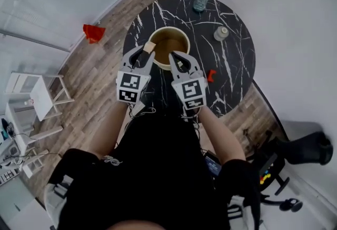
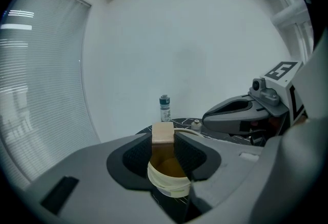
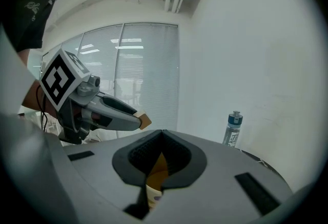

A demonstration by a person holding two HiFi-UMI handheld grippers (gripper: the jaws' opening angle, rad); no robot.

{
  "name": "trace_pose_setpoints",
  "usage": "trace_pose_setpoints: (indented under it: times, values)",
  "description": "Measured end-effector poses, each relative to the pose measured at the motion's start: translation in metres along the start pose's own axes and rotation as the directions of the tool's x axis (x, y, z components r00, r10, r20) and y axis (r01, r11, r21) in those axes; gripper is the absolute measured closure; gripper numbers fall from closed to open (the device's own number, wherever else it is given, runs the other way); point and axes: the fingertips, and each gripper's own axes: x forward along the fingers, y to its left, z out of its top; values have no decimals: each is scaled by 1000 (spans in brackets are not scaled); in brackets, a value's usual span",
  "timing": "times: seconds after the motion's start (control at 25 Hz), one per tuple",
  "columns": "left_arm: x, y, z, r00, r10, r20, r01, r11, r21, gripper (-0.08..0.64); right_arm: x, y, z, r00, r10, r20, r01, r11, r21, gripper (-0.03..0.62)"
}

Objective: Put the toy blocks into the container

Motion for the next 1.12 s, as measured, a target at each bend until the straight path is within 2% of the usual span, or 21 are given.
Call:
trace_pose_setpoints:
  times: [0.2, 0.4, 0.6, 0.68, 0.8, 1.0, 1.12]
  values:
    - [17, 9, 1, 996, -90, -6, 90, 996, 18, 428, 12, -7, -1, 998, -61, -19, 61, 998, 21, 595]
    - [33, 11, -1, 976, -216, -33, 218, 974, 65, 428, 20, -14, -8, 988, -149, -52, 152, 986, 63, 595]
    - [50, 2, -15, 923, -363, -127, 377, 920, 107, 428, 25, -23, -29, 974, -200, -105, 216, 961, 173, 595]
    - [56, -3, -19, 901, -407, -153, 426, 897, 118, 428, 25, -25, -34, 968, -218, -121, 238, 953, 187, 595]
    - [65, -11, -27, 867, -463, -181, 485, 869, 99, 428, 23, -25, -42, 962, -237, -135, 260, 946, 194, 595]
    - [74, -26, -47, 824, -505, -255, 544, 831, 113, 428, 15, -29, -58, 952, -263, -156, 294, 926, 237, 595]
    - [73, -32, -55, 804, -515, -298, 567, 815, 119, 428, 12, -26, -60, 952, -256, -166, 290, 930, 225, 595]
